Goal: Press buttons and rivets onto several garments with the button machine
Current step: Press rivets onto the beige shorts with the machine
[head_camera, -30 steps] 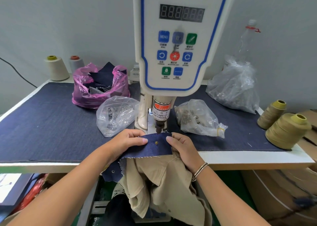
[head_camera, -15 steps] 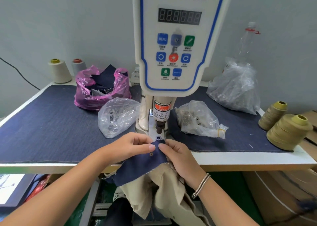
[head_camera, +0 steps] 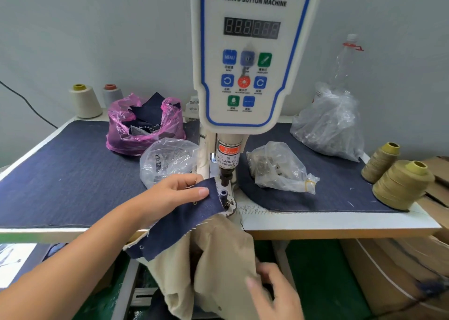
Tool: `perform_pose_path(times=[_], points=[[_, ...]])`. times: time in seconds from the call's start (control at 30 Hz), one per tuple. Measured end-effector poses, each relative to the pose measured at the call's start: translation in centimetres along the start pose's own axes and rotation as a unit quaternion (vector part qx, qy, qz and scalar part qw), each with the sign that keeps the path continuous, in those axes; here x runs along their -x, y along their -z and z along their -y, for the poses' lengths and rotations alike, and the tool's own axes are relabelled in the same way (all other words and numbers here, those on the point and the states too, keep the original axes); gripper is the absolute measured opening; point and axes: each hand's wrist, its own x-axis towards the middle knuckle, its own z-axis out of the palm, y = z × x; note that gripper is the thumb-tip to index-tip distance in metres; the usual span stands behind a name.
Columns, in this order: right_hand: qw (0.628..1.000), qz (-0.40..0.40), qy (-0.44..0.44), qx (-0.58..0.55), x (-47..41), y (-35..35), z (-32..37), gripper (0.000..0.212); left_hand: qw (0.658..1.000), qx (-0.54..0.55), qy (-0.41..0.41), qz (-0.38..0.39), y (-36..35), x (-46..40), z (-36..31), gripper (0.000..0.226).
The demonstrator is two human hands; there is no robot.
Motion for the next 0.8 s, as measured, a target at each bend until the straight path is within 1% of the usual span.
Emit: perform_pose_path(times=[0.03, 0.07, 0.13, 0.2, 0.27, 0.3, 0.37, 0.4, 0.43, 0.47, 0.53, 0.57, 0.6, 0.63, 0.67, 0.73, 0.77, 0.8], points=[[1.000, 0.014, -0.011, -0.014, -0.6, 0.4, 0.2, 0.004, 1.000, 0.001, 0.000, 0.000, 0.3, 0.2, -0.1, 0.033], [0.999, 0.023, -0.005, -0.039, -1.1, 0.8, 0.6, 0.009, 1.000, 0.006, 0.003, -0.006, 0.8, 0.4, -0.2, 0.027], [0.994, 0.043, 0.043, -0.091, -2.1, 1.4, 2.4, 0.018, 0.999, -0.003, 0.019, -0.032, 2.2, 1.0, -0.4, 0.029], [0.988, 0.049, 0.098, -0.113, -3.1, 1.9, 4.7, 0.026, 0.994, -0.088, 0.038, -0.043, 3.8, 1.7, -0.6, 0.028], [0.978, 0.052, 0.146, -0.137, -4.3, 2.2, 6.5, 0.023, 0.978, -0.197, 0.052, -0.038, 4.8, 2.2, -0.5, 0.021], [0.974, 0.063, 0.164, -0.146, -5.0, 2.4, 7.3, 0.018, 0.966, -0.249, 0.050, -0.043, 4.9, 2.4, -0.5, 0.013], [0.966, 0.102, 0.192, -0.137, -6.2, 2.6, 8.8, 0.015, 0.932, -0.353, 0.002, -0.083, 4.2, 3.0, -0.8, 0.002], [0.964, 0.124, 0.203, -0.119, -6.7, 2.6, 9.5, 0.015, 0.920, -0.379, -0.038, -0.090, 3.6, 3.2, -1.2, 0.010], [0.960, 0.145, 0.217, -0.098, -7.1, 2.6, 10.1, 0.016, 0.923, -0.371, -0.073, -0.067, 2.8, 3.3, -1.6, 0.019], [0.956, 0.164, 0.231, -0.075, -7.5, 2.6, 10.7, 0.016, 0.937, -0.337, -0.091, -0.017, 1.8, 3.3, -2.0, 0.028], [0.947, 0.203, 0.245, -0.045, -7.9, 2.7, 11.6, 0.015, 0.966, -0.232, -0.067, 0.089, -0.5, 3.0, -2.5, 0.038], [0.943, 0.219, 0.246, -0.039, -8.1, 2.9, 11.9, 0.015, 0.976, -0.181, -0.042, 0.113, -1.3, 2.8, -2.4, 0.040], [0.941, 0.230, 0.245, -0.036, -8.3, 3.2, 12.1, 0.014, 0.982, -0.147, -0.026, 0.114, -1.7, 2.5, -2.5, 0.041], [0.940, 0.235, 0.244, -0.033, -8.6, 3.6, 12.3, 0.014, 0.984, -0.140, -0.022, 0.106, -1.9, 2.4, -2.7, 0.039], [0.941, 0.237, 0.240, -0.029, -8.9, 4.2, 12.3, 0.014, 0.984, -0.144, -0.026, 0.097, -1.9, 2.3, -3.0, 0.034], [0.942, 0.249, 0.225, -0.020, -9.5, 5.2, 12.1, 0.018, 0.983, -0.153, -0.043, 0.092, -1.9, 2.0, -3.5, 0.017], [0.941, 0.259, 0.216, -0.013, -9.8, 5.6, 12.0, 0.019, 0.982, -0.153, -0.056, 0.096, -1.9, 1.9, -3.6, 0.015], [0.941, 0.271, 0.205, -0.008, -10.0, 6.0, 11.7, 0.020, 0.981, -0.148, -0.071, 0.103, -2.0, 1.8, -3.6, 0.018]])
